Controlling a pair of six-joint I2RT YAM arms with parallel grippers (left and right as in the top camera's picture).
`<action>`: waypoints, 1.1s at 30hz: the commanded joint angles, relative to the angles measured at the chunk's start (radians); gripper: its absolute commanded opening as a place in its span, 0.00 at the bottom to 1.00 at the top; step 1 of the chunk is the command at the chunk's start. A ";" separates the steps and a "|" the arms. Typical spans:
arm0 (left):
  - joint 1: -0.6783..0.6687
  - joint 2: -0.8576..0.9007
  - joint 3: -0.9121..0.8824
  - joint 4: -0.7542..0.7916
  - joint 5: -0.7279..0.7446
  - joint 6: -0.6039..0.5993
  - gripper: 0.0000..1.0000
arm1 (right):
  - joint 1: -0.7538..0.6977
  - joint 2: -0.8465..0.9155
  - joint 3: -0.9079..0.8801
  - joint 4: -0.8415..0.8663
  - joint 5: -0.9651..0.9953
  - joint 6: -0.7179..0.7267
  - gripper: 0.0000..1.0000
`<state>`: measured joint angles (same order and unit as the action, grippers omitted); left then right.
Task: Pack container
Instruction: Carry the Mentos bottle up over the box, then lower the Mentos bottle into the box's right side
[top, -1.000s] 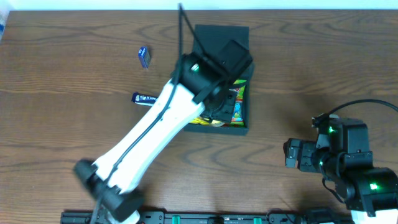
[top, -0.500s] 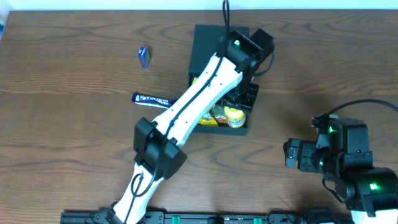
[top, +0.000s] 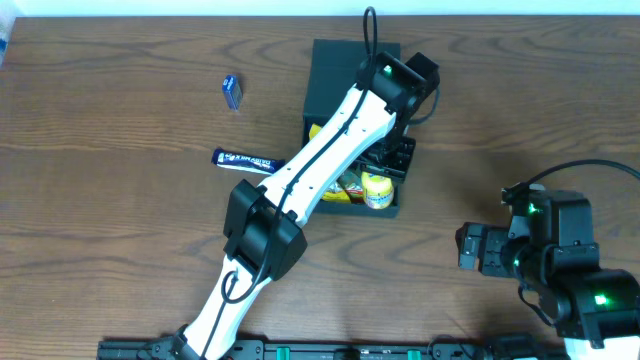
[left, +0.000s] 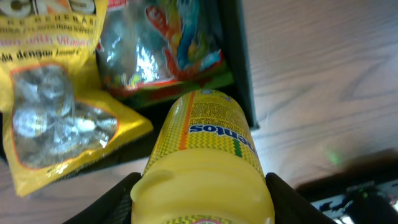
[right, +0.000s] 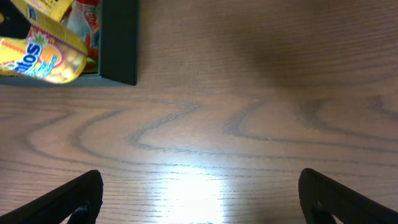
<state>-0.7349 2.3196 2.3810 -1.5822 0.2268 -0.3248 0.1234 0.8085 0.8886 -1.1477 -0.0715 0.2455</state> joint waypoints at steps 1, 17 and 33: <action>0.001 0.000 0.027 0.017 0.002 -0.033 0.06 | -0.008 -0.006 0.000 0.000 0.000 0.012 0.99; -0.054 0.017 0.023 0.031 -0.142 -0.084 0.06 | -0.008 -0.006 0.000 0.000 0.000 0.012 0.99; -0.104 0.017 -0.070 0.075 -0.209 -0.163 0.06 | -0.008 -0.006 0.000 0.000 0.000 0.012 0.99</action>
<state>-0.8352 2.3241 2.3428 -1.5101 0.0364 -0.4660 0.1234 0.8085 0.8886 -1.1477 -0.0715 0.2455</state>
